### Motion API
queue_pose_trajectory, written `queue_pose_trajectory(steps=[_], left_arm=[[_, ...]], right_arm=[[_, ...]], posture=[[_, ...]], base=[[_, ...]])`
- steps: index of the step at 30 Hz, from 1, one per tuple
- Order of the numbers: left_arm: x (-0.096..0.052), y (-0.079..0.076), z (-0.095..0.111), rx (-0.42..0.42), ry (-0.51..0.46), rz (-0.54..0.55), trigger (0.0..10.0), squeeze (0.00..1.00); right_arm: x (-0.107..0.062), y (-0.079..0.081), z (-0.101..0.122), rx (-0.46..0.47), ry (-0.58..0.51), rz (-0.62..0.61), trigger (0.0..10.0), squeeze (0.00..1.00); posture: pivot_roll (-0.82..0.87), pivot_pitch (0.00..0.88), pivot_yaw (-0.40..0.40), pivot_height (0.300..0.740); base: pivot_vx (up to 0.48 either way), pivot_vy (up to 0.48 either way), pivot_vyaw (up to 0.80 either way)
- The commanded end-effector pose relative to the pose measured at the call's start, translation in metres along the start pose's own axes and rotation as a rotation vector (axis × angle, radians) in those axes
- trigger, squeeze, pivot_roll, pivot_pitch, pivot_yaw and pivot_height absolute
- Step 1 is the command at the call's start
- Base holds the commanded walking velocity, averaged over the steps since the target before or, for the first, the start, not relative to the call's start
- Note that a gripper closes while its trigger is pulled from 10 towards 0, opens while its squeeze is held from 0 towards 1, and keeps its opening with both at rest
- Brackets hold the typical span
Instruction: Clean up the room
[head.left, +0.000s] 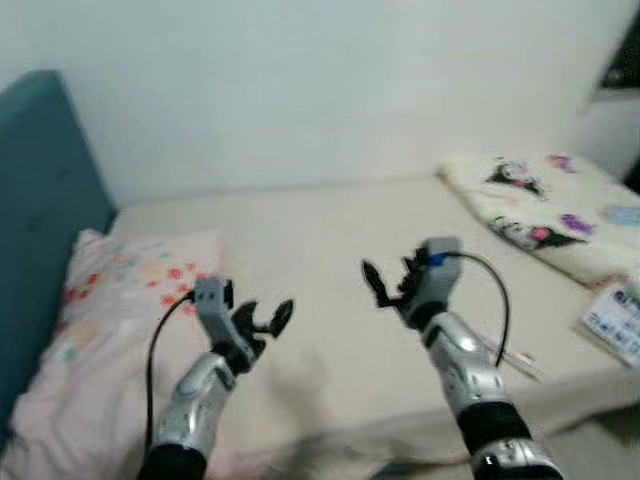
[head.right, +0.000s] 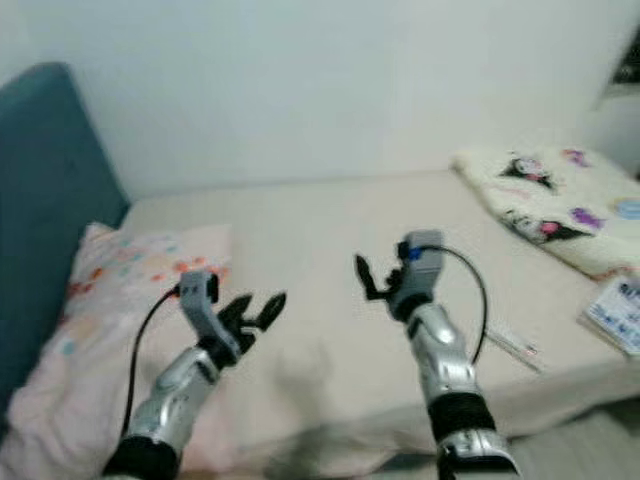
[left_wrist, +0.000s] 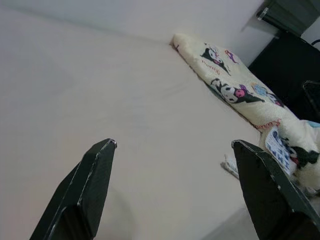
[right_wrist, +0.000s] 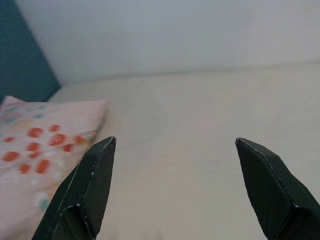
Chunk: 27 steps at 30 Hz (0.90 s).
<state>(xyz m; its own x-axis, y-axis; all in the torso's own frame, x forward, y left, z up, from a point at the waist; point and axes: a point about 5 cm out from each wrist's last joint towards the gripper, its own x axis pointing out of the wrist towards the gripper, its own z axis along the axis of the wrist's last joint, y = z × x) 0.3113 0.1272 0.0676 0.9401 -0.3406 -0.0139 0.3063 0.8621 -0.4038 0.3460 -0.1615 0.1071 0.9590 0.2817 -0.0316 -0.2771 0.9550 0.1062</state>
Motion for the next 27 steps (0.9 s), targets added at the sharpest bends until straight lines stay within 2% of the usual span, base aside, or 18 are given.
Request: queue_pose_trajectory(steps=[1,6,8,9,11,12,17,21,23,25,27], left_arm=[[-0.003,0.004,-0.006,0.008,0.021,0.030,10.0,0.00],[-0.007,0.013,-0.007,0.029,0.043,0.092,10.0,0.00],[-0.011,0.023,-0.009,0.038,0.057,0.147,10.0,0.00],[-0.011,0.023,-0.009,0.038,0.057,0.147,10.0,0.00],[-0.016,0.036,-0.013,0.067,0.089,0.209,10.0,0.00],[-0.016,0.036,-0.013,0.067,0.089,0.209,10.0,0.00],[-0.042,0.071,-0.028,0.145,0.205,0.373,10.0,0.00],[-0.050,0.078,-0.035,0.173,0.253,0.404,10.0,0.00],[-0.063,0.085,-0.048,0.184,0.333,0.452,10.0,0.00],[-0.077,0.092,-0.062,0.177,0.415,0.501,10.0,0.00],[-0.083,0.093,-0.067,0.176,0.445,0.515,10.0,0.00]], right_arm=[[-0.003,-0.003,-0.007,-0.018,0.023,-0.002,10.0,0.00],[-0.006,-0.005,-0.012,-0.065,0.040,0.012,10.0,0.00],[-0.009,-0.006,-0.019,-0.080,0.073,0.025,10.0,0.00],[-0.009,-0.006,-0.019,-0.080,0.073,0.025,10.0,0.00],[-0.016,-0.009,-0.034,-0.076,0.131,0.021,10.0,0.00],[-0.016,-0.009,-0.034,-0.076,0.131,0.021,10.0,0.00],[-0.045,-0.024,-0.083,-0.018,0.322,-0.080,10.0,0.00],[-0.057,-0.028,-0.096,0.005,0.379,-0.110,10.0,0.00],[-0.071,-0.031,-0.112,0.029,0.451,-0.149,10.0,0.00],[-0.084,-0.032,-0.127,0.011,0.534,-0.186,10.0,0.00],[-0.087,-0.032,-0.130,-0.008,0.557,-0.190,10.0,0.00]], posture=[[-0.11,0.016,-0.015,0.722],[-0.11,0.020,-0.015,0.722],[-0.12,0.020,-0.012,0.722],[-0.12,0.020,-0.012,0.722],[-0.12,0.021,-0.012,0.722],[-0.12,0.021,-0.012,0.722],[-0.11,0.025,-0.014,0.722],[-0.11,0.027,-0.015,0.722],[-0.11,0.027,-0.017,0.722],[-0.11,0.030,-0.019,0.722],[-0.11,0.029,-0.022,0.722]], base=[[0.000,-0.480,0.00],[0.000,-0.480,0.00],[0.000,-0.480,0.80],[0.000,-0.480,0.80],[0.000,-0.480,0.80],[0.000,-0.480,0.80],[0.000,-0.480,0.80],[0.000,-0.480,0.80],[0.000,-0.480,0.79],[0.000,-0.480,0.79],[0.000,-0.480,0.39]])
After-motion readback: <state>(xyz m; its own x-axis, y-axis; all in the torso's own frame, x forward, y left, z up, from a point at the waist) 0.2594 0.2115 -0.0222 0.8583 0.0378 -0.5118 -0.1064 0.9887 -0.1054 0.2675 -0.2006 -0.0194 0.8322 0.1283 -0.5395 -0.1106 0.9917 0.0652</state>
